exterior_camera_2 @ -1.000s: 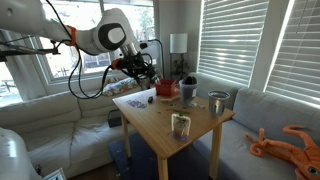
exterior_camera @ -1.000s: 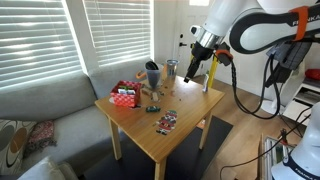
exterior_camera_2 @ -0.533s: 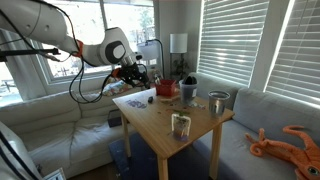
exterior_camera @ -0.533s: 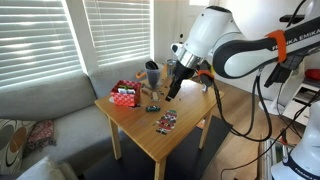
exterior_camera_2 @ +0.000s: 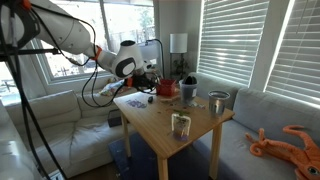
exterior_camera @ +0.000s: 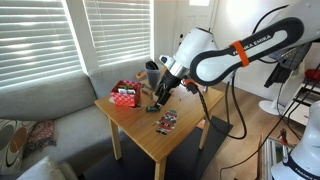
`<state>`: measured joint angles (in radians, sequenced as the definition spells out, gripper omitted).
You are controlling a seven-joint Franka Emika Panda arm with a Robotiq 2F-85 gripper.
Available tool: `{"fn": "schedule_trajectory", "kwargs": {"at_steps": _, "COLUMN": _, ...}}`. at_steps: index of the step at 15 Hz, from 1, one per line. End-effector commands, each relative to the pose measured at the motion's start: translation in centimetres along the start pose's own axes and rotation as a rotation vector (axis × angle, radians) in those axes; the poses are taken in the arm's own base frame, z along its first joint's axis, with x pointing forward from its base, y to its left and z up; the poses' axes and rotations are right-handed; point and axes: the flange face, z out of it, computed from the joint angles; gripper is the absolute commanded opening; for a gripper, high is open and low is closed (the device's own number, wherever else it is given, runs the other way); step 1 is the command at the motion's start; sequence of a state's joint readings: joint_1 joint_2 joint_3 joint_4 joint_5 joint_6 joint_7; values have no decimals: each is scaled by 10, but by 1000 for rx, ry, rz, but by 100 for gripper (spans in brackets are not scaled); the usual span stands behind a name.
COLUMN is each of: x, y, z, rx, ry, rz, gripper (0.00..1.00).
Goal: Pick up the small toy car and put it in the silver cup
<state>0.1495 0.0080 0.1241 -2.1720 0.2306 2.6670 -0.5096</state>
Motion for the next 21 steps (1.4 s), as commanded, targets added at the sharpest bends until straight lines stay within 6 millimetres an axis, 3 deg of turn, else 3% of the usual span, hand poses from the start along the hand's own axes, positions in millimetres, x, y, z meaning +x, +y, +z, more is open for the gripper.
{"fn": "schedule_trajectory", "kwargs": {"at_steps": 1, "x": 12, "y": 11, "z": 8, "rx": 102, "ry": 47, "rz": -58, "gripper": 100}}
{"fn": "schedule_trajectory", "kwargs": {"at_steps": 5, "x": 0, "y": 29, "z": 22, "rx": 113, "ry": -19, "rz": -43, "gripper": 100}}
{"fn": "schedule_trajectory", "kwargs": {"at_steps": 10, "x": -7, "y": 37, "z": 42, "rx": 121, "ry": -74, "rz": -16, "gripper": 96}}
{"fn": "schedule_trajectory", "kwargs": {"at_steps": 12, "x": -7, "y": 41, "z": 46, "rx": 104, "ry": -75, "rz": -7, "gripper": 74}}
{"fn": "schedule_trajectory", "kwargs": {"at_steps": 15, "x": -5, "y": 45, "z": 52, "rx": 90, "ry": -96, "rz": 4, "gripper": 58}}
{"fn": "schedule_trajectory", "kwargs": {"at_steps": 16, "x": -4, "y": 46, "z": 55, "rx": 86, "ry": -104, "rz": 2, "gripper": 57}}
{"fn": "schedule_trajectory", "kwargs": {"at_steps": 18, "x": -2, "y": 46, "z": 58, "rx": 73, "ry": -113, "rz": -5, "gripper": 43}}
{"fn": "schedule_trajectory", "kwargs": {"at_steps": 19, "x": 1, "y": 46, "z": 58, "rx": 69, "ry": -114, "rz": -7, "gripper": 27}}
{"fn": "schedule_trajectory", "kwargs": {"at_steps": 21, "x": 8, "y": 45, "z": 53, "rx": 49, "ry": -105, "rz": -21, "gripper": 12}}
